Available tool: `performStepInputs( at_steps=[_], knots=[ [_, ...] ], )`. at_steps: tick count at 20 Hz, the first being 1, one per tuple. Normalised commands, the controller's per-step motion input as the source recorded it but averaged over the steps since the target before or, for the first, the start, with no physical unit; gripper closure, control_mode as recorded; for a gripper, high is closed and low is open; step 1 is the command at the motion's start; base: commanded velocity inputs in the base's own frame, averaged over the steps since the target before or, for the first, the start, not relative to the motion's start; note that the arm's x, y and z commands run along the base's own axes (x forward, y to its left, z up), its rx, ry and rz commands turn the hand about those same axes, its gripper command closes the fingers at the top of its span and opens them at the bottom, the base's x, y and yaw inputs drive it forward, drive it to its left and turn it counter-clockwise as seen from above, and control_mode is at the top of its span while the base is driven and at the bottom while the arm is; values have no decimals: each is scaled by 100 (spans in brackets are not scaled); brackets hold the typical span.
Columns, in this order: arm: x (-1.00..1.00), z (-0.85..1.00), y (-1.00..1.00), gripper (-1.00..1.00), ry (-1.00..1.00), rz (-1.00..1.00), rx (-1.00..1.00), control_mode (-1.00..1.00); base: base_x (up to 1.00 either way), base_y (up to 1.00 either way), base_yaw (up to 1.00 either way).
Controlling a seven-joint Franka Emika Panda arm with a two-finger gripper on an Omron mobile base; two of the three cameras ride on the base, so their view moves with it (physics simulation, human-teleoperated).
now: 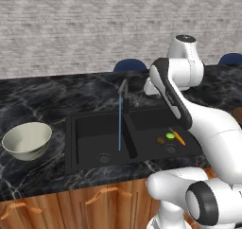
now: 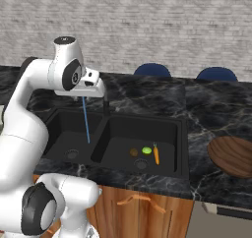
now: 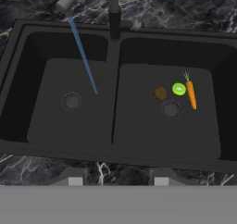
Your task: Pick the kiwis from the sink and place them in one bowl. Place the carrot in the other bowl. Then turn off the sink faucet.
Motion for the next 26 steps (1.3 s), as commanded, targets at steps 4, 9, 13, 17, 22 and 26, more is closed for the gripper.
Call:
performStepInputs(
  at_steps=[4, 9, 13, 17, 22, 26],
  knots=[
    [-10, -1, 0, -100, 0, 0, 0, -100, 0, 0, 0],
    [-16, -3, 0, -100, 0, 0, 0, -100, 0, 0, 0],
    [-15, -4, -4, -100, 0, 0, 0, -100, 0, 0, 0],
    [-14, -13, -19, -100, 0, 0, 0, -100, 0, 0, 0],
    [-16, -15, -28, -100, 0, 0, 0, -100, 0, 0, 0],
    [-12, -14, -28, -100, 0, 0, 0, -100, 0, 0, 0]
  ],
)
